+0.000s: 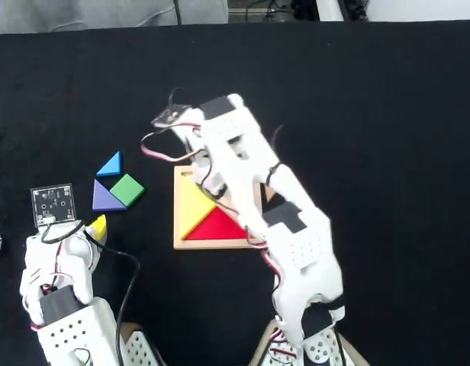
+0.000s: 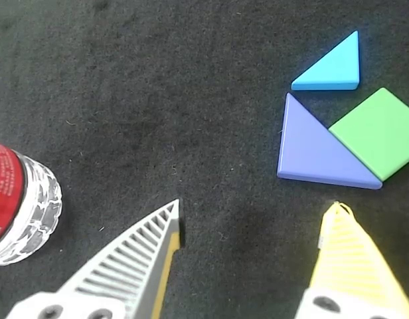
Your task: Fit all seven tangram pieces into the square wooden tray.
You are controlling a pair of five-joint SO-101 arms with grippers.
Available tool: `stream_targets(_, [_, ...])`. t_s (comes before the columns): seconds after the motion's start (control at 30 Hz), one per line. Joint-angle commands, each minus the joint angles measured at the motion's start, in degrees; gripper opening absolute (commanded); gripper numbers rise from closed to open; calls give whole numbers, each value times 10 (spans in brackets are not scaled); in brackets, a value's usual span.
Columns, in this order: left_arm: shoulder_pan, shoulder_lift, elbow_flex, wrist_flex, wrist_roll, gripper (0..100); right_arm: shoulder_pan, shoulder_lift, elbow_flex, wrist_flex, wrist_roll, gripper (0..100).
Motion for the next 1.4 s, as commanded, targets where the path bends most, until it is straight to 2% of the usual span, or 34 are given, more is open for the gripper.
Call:
stream_targets(0.0, [7,-1,10,2,-7,332,-18,-8,-15,-26,-11,11])
stream_targets(0.23, [7,-1,10,2,-7,332,-18,16,-33,-36,-34,11])
stream_targets(0.33, [7,-1,10,2,-7,332,-18,13,-44,-6,-34,11])
stream_targets(0.53, [7,-1,10,2,-7,332,-18,-69,-34,18,-47,11])
stream_targets(0.73, [7,-1,10,2,-7,332,-17,-233,58,8,-74,11])
stream_targets(0.93, [7,-1,10,2,-7,332,-12,-505,279,-95,-70,11])
stream_targets(1.03, [7,-1,10,2,-7,332,22,-619,401,-148,-72,11])
stream_targets(1.13, [7,-1,10,2,-7,332,90,-689,474,-156,-74,11])
stream_targets(1.27, [7,-1,10,2,-7,332,191,-706,532,-157,-70,11])
stream_targets(1.37, [7,-1,10,2,-7,332,215,-691,580,-160,-33,11])
